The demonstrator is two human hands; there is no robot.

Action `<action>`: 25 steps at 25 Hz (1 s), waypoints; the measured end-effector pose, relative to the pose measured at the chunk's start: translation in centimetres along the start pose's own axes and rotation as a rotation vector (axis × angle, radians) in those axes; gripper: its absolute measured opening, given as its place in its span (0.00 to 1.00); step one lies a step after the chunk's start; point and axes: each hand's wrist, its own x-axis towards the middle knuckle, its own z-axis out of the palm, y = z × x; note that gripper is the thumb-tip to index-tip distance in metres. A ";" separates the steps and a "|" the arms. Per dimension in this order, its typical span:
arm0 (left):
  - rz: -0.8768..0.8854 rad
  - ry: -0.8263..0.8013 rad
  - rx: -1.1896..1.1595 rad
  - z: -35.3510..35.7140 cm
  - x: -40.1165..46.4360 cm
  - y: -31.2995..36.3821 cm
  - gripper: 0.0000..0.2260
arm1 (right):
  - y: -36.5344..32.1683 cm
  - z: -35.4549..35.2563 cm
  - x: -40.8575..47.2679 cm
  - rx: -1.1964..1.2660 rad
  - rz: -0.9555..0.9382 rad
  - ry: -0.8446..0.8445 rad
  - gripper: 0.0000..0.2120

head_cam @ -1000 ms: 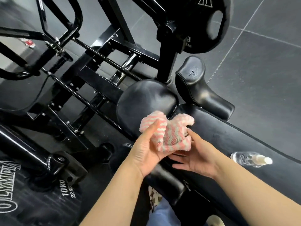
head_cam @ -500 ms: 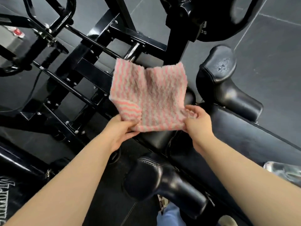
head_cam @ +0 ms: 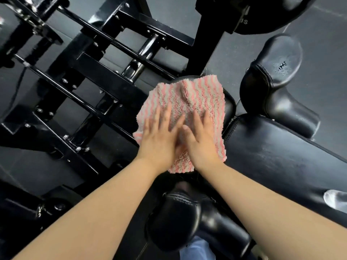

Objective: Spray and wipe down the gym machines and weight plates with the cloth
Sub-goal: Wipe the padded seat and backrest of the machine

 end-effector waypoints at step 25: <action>0.351 0.142 0.237 6.6 -8.0 -5.8 0.28 | 0.6 1.2 -1.1 -0.092 0.338 -0.128 0.33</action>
